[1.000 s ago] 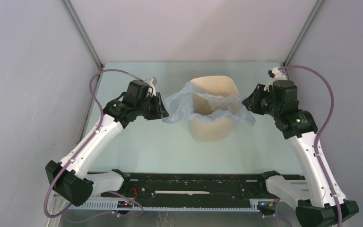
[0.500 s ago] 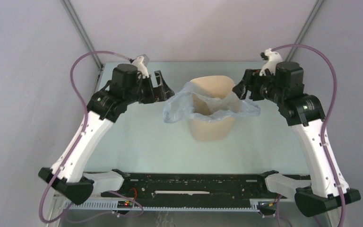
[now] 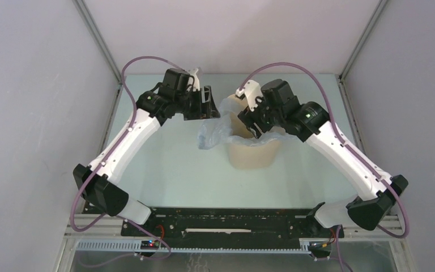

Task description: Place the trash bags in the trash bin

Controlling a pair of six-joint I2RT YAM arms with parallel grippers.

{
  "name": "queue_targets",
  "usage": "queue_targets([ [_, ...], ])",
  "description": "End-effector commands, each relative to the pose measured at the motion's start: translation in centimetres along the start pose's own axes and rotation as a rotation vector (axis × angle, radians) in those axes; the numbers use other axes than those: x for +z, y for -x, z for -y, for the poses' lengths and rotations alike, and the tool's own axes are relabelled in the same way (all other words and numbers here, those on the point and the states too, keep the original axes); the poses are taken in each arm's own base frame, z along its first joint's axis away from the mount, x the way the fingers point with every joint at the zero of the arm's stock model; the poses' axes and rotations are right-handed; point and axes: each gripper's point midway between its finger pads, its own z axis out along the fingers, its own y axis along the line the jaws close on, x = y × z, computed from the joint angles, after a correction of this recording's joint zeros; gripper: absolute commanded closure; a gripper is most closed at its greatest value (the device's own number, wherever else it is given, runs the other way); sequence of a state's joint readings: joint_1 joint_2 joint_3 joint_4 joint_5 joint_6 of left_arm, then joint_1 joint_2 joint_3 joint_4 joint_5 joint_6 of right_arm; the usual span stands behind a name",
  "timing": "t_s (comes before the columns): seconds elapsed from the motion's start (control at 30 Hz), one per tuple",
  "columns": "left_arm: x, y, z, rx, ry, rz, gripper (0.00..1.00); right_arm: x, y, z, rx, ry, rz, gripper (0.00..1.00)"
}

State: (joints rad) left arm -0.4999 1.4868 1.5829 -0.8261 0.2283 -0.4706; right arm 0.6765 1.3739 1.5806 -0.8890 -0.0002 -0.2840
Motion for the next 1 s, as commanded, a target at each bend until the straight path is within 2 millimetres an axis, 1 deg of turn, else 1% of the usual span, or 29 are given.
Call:
queue_targets([
  [0.0, -0.9, 0.3, 1.2, 0.038, -0.058, 0.025, 0.28, 1.0, 0.4, 2.2, -0.143, -0.115, -0.014, 0.25],
  [0.1, -0.7, 0.2, 1.2, 0.036, -0.063, 0.016, 0.32, 2.5, 0.8, 2.0, -0.151, -0.116, 0.002, 0.26],
  [0.2, -0.4, -0.2, 1.1, 0.033, -0.067, 0.002, 0.37, 4.1, 0.9, 1.3, -0.15, -0.087, 0.022, 0.27],
  [0.27, -0.4, -0.3, 1.1, 0.036, -0.067, -0.003, 0.4, 4.9, 0.9, 1.2, -0.132, -0.078, 0.031, 0.28],
  [0.37, -0.4, -0.5, 0.9, 0.034, -0.062, -0.008, 0.43, 6.1, 1.0, 0.9, -0.076, -0.04, 0.062, 0.31],
  [0.43, -0.5, -0.5, 1.0, 0.033, -0.064, -0.009, 0.45, 6.4, 1.4, 1.5, -0.033, -0.058, 0.095, 0.36],
  [0.47, -0.5, -0.5, 1.0, 0.032, -0.065, -0.011, 0.47, 6.3, 1.8, 1.9, -0.021, -0.072, 0.11, 0.4],
  [0.53, -0.6, -0.6, 1.1, 0.03, -0.07, -0.013, 0.51, 5.5, 2.5, 2.6, -0.014, -0.104, 0.129, 0.52],
  [0.6, -0.5, -0.6, 1.1, 0.029, -0.07, -0.014, 0.55, 4.5, 3.2, 3.3, -0.025, -0.133, 0.15, 0.69],
  [0.63, -0.4, -0.5, 1.1, 0.027, -0.072, -0.014, 0.57, 4.0, 3.5, 3.6, -0.031, -0.148, 0.16, 0.79],
  [0.67, -0.4, -0.5, 1.2, 0.024, -0.072, -0.013, 0.6, 3.6, 3.7, 4.1, -0.035, -0.169, 0.165, 0.87],
  [0.73, -0.4, -0.1, 1.4, 0.022, -0.077, -0.007, 0.67, 3.0, 4.0, 4.7, -0.051, -0.184, 0.156, 0.98],
  [0.77, -0.5, 0.2, 1.5, 0.022, -0.078, 0.001, 0.7, 2.7, 4.2, 5.0, -0.062, -0.194, 0.148, 1.0],
  [0.87, -1.1, 1.6, 1.9, 0.03, -0.071, 0.045, 0.8, 2.6, 4.5, 6.0, -0.1, -0.232, 0.123, 1.0],
  [0.97, -1.3, 2.8, 2.0, 0.034, -0.051, 0.082, 0.98, 2.8, 4.9, 7.0, -0.119, -0.268, 0.119, 1.0],
])
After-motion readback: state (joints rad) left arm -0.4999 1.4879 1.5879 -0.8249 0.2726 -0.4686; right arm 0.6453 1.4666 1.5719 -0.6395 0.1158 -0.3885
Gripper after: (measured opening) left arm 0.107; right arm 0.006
